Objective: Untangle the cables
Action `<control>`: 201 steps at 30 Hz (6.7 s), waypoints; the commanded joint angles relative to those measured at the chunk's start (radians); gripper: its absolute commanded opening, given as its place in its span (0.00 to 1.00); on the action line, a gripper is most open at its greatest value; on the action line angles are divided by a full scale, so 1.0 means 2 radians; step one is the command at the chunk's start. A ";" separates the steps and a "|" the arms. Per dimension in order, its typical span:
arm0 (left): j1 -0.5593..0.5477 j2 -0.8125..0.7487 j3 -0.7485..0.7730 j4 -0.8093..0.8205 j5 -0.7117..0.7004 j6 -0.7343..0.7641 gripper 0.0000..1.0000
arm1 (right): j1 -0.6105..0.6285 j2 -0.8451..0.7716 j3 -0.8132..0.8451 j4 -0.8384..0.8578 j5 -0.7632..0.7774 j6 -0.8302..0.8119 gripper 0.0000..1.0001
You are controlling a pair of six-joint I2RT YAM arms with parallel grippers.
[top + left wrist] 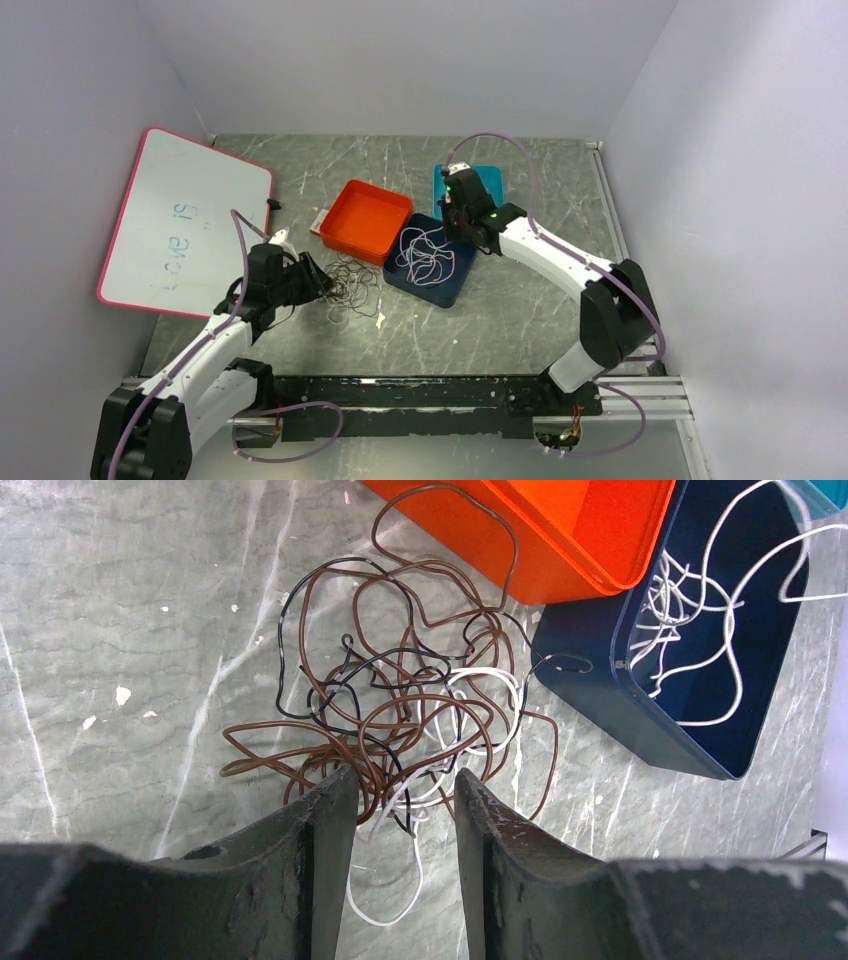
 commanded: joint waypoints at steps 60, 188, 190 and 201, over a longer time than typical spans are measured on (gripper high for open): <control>0.000 0.001 0.002 0.007 -0.011 0.000 0.47 | 0.035 0.120 0.026 0.084 -0.214 -0.006 0.26; 0.000 -0.179 0.036 0.014 0.047 0.021 0.53 | 0.183 0.054 0.078 0.115 -0.150 0.034 0.00; 0.000 -0.176 0.036 0.024 0.062 0.021 0.52 | 0.180 0.054 0.075 0.121 -0.159 0.038 0.00; 0.000 -0.145 0.034 0.047 0.090 0.024 0.22 | 0.167 0.046 0.064 0.137 -0.172 0.048 0.00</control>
